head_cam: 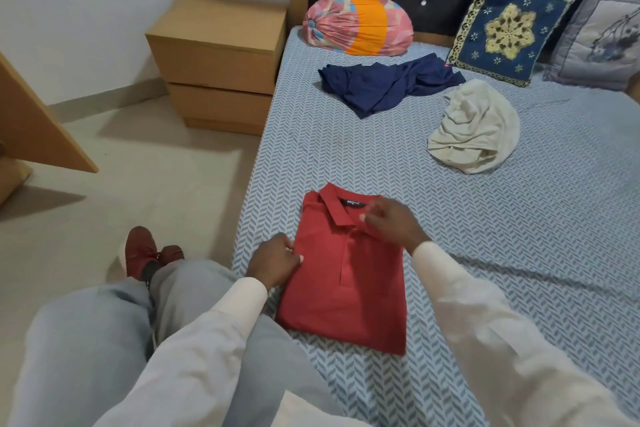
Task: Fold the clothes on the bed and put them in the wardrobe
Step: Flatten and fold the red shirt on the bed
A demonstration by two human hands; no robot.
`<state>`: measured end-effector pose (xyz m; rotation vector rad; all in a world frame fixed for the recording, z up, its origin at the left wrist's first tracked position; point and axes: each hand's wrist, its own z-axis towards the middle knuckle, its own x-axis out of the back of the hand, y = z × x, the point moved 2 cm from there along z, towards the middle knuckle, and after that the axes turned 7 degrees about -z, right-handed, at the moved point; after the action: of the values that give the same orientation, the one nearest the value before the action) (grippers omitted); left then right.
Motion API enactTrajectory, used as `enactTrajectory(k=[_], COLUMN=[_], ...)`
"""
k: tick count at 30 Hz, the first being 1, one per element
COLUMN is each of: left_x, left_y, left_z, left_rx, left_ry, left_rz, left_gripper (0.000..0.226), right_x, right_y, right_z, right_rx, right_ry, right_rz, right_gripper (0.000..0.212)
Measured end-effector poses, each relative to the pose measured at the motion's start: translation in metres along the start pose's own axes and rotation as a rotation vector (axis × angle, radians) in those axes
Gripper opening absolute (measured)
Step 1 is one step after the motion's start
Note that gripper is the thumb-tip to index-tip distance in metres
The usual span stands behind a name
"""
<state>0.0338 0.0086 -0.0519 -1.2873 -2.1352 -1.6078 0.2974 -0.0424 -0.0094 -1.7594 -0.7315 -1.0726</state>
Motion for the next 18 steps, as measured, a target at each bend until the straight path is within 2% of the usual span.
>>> enactTrajectory(k=[1,3,6,10,13,16,18], left_x=[-0.002,-0.008,-0.016,-0.021,-0.022,-0.025,-0.026], left_y=[0.004,0.007,0.005,-0.004,-0.009,-0.014,-0.016], left_z=[0.004,0.012,0.021,0.024,0.025,0.028,0.030], left_rx=[-0.030,-0.080,-0.116,-0.122,-0.138,-0.152,-0.155], left_ry=[0.012,0.015,0.015,0.006,-0.007,-0.004,-0.005], left_rz=[-0.032,-0.049,-0.051,-0.080,-0.102,-0.125,-0.127], left_gripper=[0.026,0.032,0.040,0.038,0.037,0.037,0.037], right_x=[-0.004,-0.017,-0.035,-0.044,-0.040,-0.037,-0.041], right_y=[-0.013,-0.033,-0.053,-0.076,-0.077,-0.078,-0.077], right_z=[0.018,0.057,0.102,0.128,0.139,0.147,0.148], right_rx=[0.083,0.181,0.256,0.281,0.259,0.205,0.172], right_ry=[0.038,0.045,-0.070,-0.317,-0.383,-0.348,-0.284], right_rz=[0.012,0.007,-0.078,-0.338,-0.287,-0.169,-0.195], right_gripper=[0.015,0.025,0.031,0.026,0.020,0.019,0.025])
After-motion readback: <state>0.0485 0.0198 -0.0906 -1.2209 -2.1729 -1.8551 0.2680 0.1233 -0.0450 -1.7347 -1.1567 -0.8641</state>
